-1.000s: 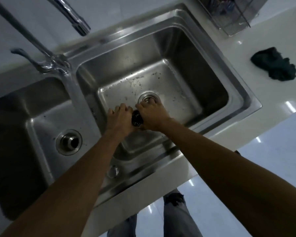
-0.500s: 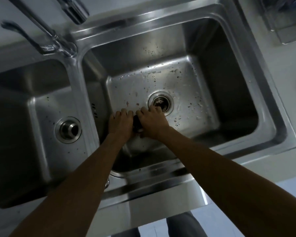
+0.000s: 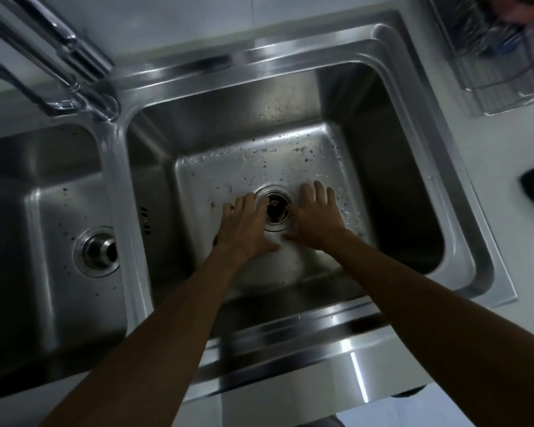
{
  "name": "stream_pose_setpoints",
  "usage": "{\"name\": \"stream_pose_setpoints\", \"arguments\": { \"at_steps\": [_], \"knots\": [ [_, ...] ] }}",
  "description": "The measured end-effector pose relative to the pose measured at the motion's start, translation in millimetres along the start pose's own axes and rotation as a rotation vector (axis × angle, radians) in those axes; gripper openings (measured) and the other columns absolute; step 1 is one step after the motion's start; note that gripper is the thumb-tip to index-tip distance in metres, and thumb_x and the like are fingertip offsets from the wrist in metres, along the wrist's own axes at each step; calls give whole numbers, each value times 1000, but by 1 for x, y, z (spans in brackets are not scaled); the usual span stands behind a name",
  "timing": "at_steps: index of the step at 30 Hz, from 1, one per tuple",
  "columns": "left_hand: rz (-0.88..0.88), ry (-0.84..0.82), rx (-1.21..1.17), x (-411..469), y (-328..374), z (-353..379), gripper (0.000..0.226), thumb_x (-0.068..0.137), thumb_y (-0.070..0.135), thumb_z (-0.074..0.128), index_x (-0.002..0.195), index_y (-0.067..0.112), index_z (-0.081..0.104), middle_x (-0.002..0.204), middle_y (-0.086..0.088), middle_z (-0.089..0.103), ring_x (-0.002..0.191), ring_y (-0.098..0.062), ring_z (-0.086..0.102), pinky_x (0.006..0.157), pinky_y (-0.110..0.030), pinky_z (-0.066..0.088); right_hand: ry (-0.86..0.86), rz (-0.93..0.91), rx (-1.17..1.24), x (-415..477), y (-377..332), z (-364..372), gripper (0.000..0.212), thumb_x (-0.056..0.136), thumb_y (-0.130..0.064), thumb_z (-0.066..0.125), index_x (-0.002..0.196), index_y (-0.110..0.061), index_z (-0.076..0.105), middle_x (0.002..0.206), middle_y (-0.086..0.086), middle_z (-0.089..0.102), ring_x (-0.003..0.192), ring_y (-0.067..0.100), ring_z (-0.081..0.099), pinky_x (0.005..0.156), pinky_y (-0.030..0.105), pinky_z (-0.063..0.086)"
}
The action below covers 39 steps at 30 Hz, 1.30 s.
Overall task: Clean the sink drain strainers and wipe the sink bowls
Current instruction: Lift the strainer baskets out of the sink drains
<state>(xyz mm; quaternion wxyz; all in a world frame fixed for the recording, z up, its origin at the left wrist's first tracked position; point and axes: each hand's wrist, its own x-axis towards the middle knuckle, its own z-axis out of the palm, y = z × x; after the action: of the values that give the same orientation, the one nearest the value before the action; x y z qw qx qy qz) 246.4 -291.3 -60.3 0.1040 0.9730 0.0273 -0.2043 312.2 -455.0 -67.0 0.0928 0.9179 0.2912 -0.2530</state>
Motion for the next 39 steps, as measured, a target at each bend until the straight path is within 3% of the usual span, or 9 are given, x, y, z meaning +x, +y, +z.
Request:
{"name": "stream_pose_setpoints", "arguments": {
  "at_steps": [3, 7, 10, 12, 16, 22, 28, 39],
  "knots": [
    [-8, 14, 37, 6, 4, 10, 95, 71, 59, 73, 148, 19, 35, 147, -9, 41, 134, -30, 40, 107, -47, 33, -20, -38, -57, 10, -1, 8, 71, 87, -75, 50, 148, -37, 43, 167, 22, -10, 152, 50, -12, 121, 68, 2],
    [-15, 14, 61, 9, 0, 13, 104, 68, 68, 76, 149, 20, 33, 148, -9, 39, 135, -30, 40, 109, -47, 30, -35, -68, -74, 18, -6, 11, 63, 89, -75, 47, 136, -33, 57, 166, 22, -20, 150, 51, -18, 120, 68, -2],
    [-30, 9, 64, 10, -4, 12, 110, 66, 73, 75, 152, 21, 30, 150, -8, 38, 136, -29, 38, 109, -46, 29, -12, -79, -42, 20, -9, 12, 59, 88, -70, 54, 130, -29, 63, 168, 21, -12, 151, 51, -15, 120, 69, -3],
    [-29, 16, 39, 10, -7, 11, 110, 66, 73, 75, 152, 22, 30, 151, -7, 37, 137, -29, 37, 110, -46, 27, 30, -99, 6, 20, -8, 12, 54, 89, -63, 59, 128, -27, 65, 169, 16, 3, 152, 50, -6, 121, 68, -2],
    [-22, 24, 25, 7, -9, 9, 109, 66, 72, 76, 152, 23, 30, 150, -6, 38, 138, -28, 36, 112, -47, 25, 113, -122, 49, 18, -5, 14, 47, 94, -49, 61, 134, -24, 64, 162, 8, 29, 150, 43, 18, 122, 65, 7],
    [-32, 21, 19, 0, -6, 9, 110, 67, 72, 76, 153, 22, 29, 151, -7, 38, 139, -29, 36, 113, -49, 20, 222, -144, 63, 10, -4, 7, 44, 92, -49, 62, 122, -19, 72, 151, 6, 46, 140, 37, 38, 118, 58, 22],
    [-13, 40, 6, -16, -1, -2, 110, 68, 70, 76, 155, 24, 27, 152, -6, 39, 139, -28, 38, 112, -48, 14, 278, -140, 28, -20, -1, -8, 52, 93, -55, 57, 126, -18, 70, 151, 4, 47, 135, 36, 44, 113, 51, 30],
    [-3, -13, 81, -43, -18, -8, 109, 70, 73, 74, 154, 21, 28, 155, -7, 35, 142, -28, 35, 119, -50, 23, 75, -251, 51, -37, 3, 1, 58, 84, -61, 67, 131, -28, 66, 153, -6, 46, 135, 27, 40, 109, 46, 31]
  ]
}}
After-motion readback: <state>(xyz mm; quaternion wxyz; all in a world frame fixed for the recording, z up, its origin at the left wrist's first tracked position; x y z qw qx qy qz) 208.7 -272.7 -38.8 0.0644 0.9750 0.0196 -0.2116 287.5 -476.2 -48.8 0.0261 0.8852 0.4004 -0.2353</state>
